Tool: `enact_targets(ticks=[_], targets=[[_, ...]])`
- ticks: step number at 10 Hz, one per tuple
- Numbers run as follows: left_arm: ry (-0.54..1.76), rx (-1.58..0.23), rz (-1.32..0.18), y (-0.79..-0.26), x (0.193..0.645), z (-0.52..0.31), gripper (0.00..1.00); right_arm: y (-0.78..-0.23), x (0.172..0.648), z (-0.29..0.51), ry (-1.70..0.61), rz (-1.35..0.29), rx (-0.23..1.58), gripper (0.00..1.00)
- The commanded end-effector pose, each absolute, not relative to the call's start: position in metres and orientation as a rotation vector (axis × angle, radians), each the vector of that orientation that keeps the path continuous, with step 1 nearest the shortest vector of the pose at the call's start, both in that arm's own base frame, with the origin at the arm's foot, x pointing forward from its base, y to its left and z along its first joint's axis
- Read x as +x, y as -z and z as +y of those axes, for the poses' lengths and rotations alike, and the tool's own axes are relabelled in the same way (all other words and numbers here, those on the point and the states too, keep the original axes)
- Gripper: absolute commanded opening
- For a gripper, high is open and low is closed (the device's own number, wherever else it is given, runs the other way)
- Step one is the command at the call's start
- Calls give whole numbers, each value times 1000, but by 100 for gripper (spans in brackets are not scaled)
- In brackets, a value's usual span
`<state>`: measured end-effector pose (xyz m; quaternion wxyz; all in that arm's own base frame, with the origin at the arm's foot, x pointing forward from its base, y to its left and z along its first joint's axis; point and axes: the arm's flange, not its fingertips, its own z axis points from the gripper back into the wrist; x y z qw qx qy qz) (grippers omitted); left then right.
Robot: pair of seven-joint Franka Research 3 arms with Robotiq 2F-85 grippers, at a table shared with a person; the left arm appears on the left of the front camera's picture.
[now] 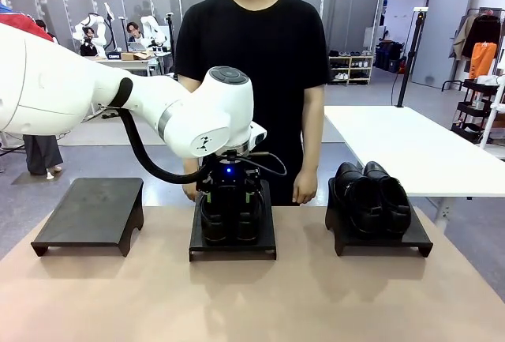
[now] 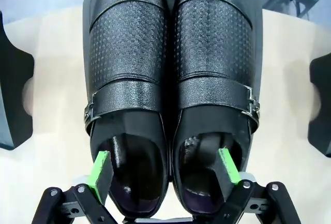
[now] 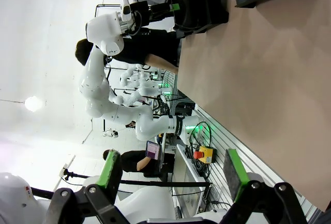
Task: Place the shoes on the stand as instructed by the person.
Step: Pick up another pair of Shoes and place it on the Shoes Stand indicated by the person.
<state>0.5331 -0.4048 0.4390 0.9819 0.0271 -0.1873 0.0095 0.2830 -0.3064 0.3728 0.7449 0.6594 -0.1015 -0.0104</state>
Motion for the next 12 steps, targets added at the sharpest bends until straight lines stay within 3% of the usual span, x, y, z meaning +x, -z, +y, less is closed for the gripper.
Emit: enact_targets(ticks=[1,8,12], targets=[[-16,59,-383,-439,535,-404,100,-375,280,-304,26,-213,1428,100],[-19,54,-377,-439,533,-405,100,-375,280,-304,26,-213,1428,100],[51,-83,-289,-516,482,-334,100,-375,280,-304,26,-213,1428,100]])
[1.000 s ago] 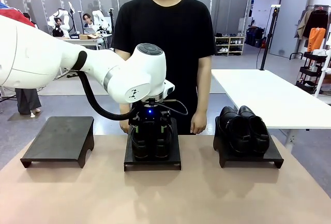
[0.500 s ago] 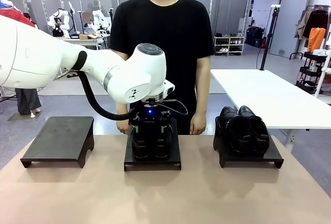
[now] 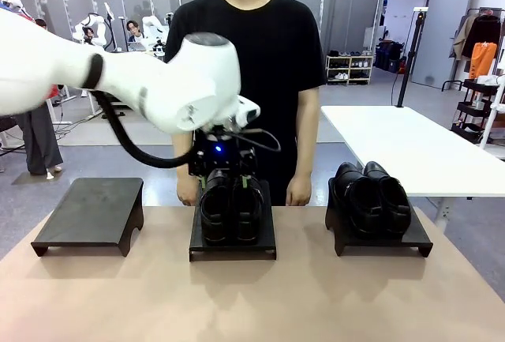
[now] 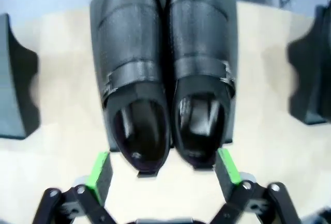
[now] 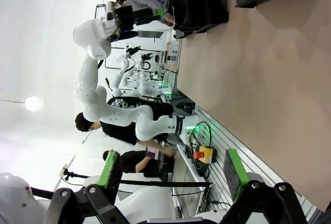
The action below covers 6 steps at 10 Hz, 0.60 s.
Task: Place the shoes on the stand as instructed by the person.
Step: Pick up another pair of Shoes and place it on the Shoes Stand indicated by the person.
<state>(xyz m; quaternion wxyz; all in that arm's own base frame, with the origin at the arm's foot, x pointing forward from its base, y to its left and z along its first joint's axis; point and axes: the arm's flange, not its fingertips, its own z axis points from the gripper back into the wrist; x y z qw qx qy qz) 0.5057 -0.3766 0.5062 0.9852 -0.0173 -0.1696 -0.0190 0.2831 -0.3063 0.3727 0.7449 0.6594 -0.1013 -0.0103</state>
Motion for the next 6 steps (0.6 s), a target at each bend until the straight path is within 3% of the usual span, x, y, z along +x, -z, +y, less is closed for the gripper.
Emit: enact_targets(ticks=[1,6], targets=[[71,-143,-268,-530,460,-291,100,-375,280,-304,26,-213,1428,100],[167,-457,-245,-535,400,-120,100,-375,280,-304,26,-213,1428,100]])
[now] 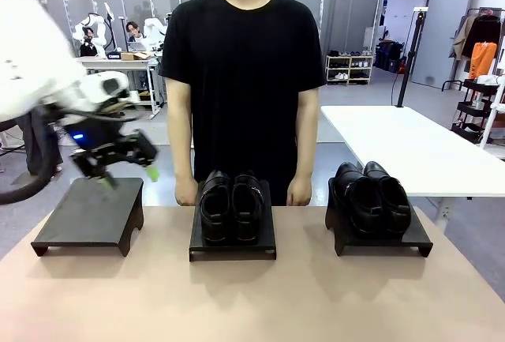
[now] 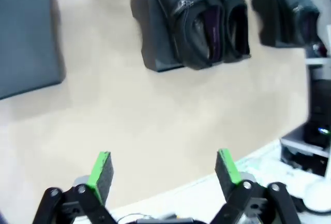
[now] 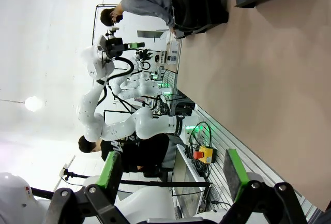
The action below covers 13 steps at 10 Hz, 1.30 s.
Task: Place the shoes on the stand as instructed by the person.
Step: Pick up another pair of Shoes and place it on the Shoes Stand indicated by the person.
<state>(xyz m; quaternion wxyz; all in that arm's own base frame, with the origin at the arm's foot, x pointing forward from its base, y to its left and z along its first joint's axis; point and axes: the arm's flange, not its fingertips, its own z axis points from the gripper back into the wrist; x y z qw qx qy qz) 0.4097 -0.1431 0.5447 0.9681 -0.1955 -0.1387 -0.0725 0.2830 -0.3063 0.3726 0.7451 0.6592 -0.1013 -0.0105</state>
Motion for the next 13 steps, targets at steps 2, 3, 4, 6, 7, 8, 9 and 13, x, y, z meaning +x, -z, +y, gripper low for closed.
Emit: enact_targets(ticks=[2,3,4,6,7,8,9,13], targets=[[173,-624,-275,-523,386,-62,100,-375,280,-304,26,-213,1428,100],[164,-714,-278,-515,379,-33,100,-375,280,-304,26,-213,1428,100],[139,-801,-284,-504,372,-3,100,-375,280,-304,26,-213,1428,100],[157,-1050,-266,-473,352,57,100,-375,280,-304,26,-213,1428,100],[161,-1113,-263,-457,343,79,100,-375,280,-304,26,-213,1428,100],[181,-1200,-253,-442,336,98,100,-375,280,-304,26,-213,1428,100],[186,-1263,-225,-426,330,116,100,-375,280,-304,26,-213,1428,100],[138,-1396,-186,-383,320,147,100,-375,280,-304,26,-213,1428,100]])
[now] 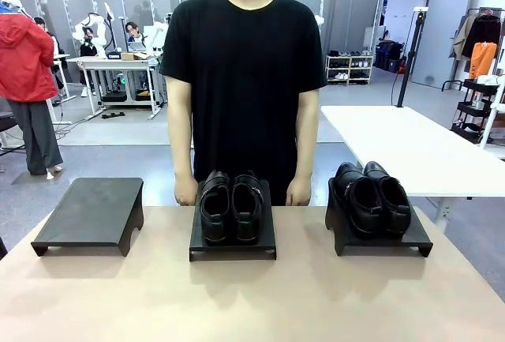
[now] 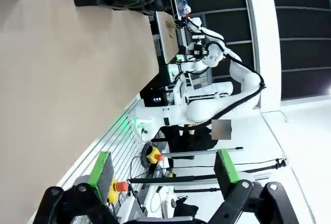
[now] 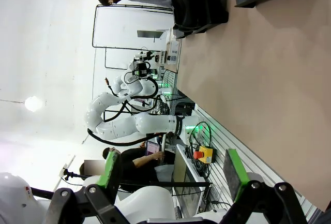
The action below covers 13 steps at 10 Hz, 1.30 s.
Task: Place the shoes on the stand as instructed by the person.
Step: Pick up another pair of Shoes and place it on the Shoes Stand indicated by the person.
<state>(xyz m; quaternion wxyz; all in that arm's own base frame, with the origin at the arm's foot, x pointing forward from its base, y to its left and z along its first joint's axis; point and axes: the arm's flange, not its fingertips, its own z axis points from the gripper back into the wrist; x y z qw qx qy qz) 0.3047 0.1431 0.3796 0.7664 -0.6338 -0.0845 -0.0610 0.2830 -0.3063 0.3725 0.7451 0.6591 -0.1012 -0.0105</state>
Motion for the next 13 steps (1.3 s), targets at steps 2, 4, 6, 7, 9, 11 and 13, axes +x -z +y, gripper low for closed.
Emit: enact_targets(ticks=[2,4,6,7,9,11,13], targets=[[110,-1421,-192,-381,331,133,100,-375,280,-304,26,-213,1428,100],[117,-1385,-175,-374,311,143,100,-375,280,-304,26,-213,1428,100],[117,-1385,-175,-374,311,143,100,-375,280,-304,26,-213,1428,100],[117,-1385,-175,-374,311,143,100,-375,280,-304,26,-213,1428,100],[117,-1385,-175,-374,311,143,100,-375,280,-304,26,-213,1428,100],[117,-1385,-175,-374,311,143,100,-375,280,-304,26,-213,1428,100],[117,-1385,-175,-374,311,143,100,-375,280,-304,26,-213,1428,100]])
